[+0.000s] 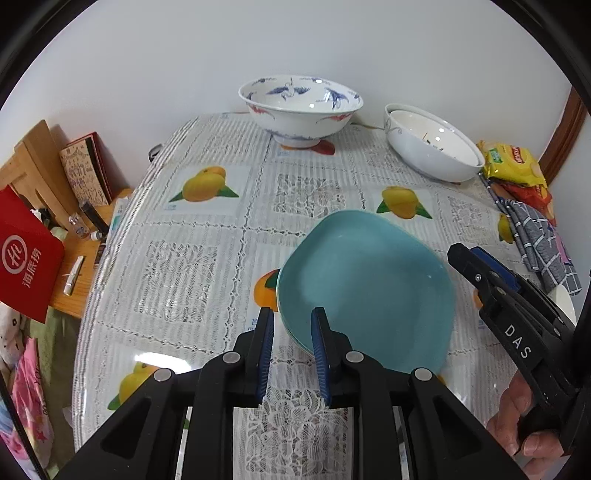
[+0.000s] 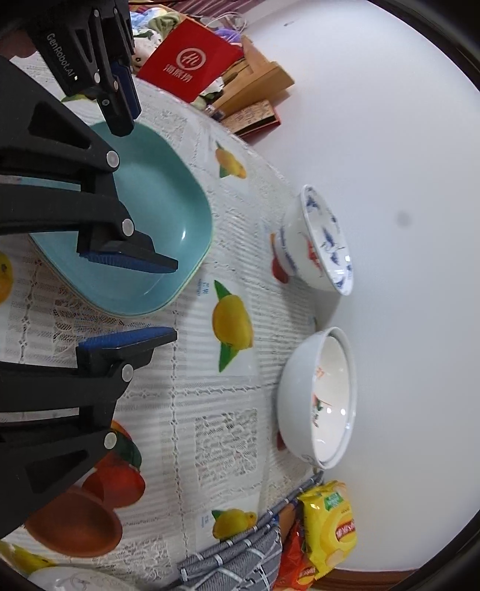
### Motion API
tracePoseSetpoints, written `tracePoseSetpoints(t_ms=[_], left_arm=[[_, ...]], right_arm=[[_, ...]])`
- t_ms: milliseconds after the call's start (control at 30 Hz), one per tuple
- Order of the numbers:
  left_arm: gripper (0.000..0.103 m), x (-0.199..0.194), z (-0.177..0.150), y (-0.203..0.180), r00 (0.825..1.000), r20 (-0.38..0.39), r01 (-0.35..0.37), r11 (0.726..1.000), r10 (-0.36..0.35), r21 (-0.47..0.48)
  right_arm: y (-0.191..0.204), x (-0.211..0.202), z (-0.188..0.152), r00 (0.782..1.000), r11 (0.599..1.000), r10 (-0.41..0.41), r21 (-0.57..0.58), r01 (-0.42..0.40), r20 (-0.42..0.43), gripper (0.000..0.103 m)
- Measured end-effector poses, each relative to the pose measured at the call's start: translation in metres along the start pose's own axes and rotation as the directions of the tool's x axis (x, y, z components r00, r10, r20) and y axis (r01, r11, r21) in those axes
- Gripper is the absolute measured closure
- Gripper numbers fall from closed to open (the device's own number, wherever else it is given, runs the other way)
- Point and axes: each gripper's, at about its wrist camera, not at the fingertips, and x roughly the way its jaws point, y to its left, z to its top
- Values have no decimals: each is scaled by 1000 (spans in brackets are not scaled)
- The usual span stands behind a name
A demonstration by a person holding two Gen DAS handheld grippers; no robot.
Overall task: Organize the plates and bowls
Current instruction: 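Lower the blue plate onto the green plate and open both grippers, then move the right gripper to a brown clay bowl while the left gripper approaches another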
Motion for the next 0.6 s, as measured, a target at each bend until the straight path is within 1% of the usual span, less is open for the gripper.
tracePoseSetpoints(t_ms=[67, 100, 167, 200, 233, 367, 433, 467, 533, 567, 600], left_arm=[[77, -11, 0, -1, 1000, 21, 12, 1000, -12, 4], [77, -18, 0, -3, 999, 34, 23, 1000, -23, 7], [76, -30, -2, -10, 996, 58, 62, 998, -63, 18], [76, -35, -3, -14, 994, 67, 79, 997, -81, 22], [76, -39, -4, -19, 993, 73, 88, 996, -90, 27], [76, -54, -13, -45, 988, 82, 128, 989, -134, 68], [76, -61, -18, -57, 984, 85, 150, 985, -157, 83], [76, -64, -21, -64, 982, 86, 162, 983, -170, 91], [76, -70, -28, -77, 978, 89, 181, 978, -190, 108], [76, -72, -32, -84, 976, 89, 186, 975, -197, 118], [76, -74, -36, -91, 975, 90, 190, 973, -202, 130]], right_arm=[[0, -12, 3, 1000, 1000, -8, 6, 8, 6, 72], [0, -19, 4, 1000, 1000, -17, 2, 17, 10, 72], [2, -39, 7, 998, 999, -51, -15, 52, 34, 66], [1, -48, 8, 996, 997, -73, -16, 74, 49, 56], [-1, -62, 9, 993, 995, -98, -10, 99, 72, 52], [-20, -113, 6, 976, 984, -178, 33, 176, 122, 50], [-34, -139, -2, 960, 969, -244, 61, 237, 135, 49], [-41, -150, -7, 948, 959, -282, 76, 274, 149, 49], [-58, -172, -22, 912, 925, -377, 108, 363, 163, 47], [-66, -180, -29, 901, 913, -405, 121, 389, 159, 46], [-76, -187, -37, 895, 905, -422, 136, 404, 147, 45]])
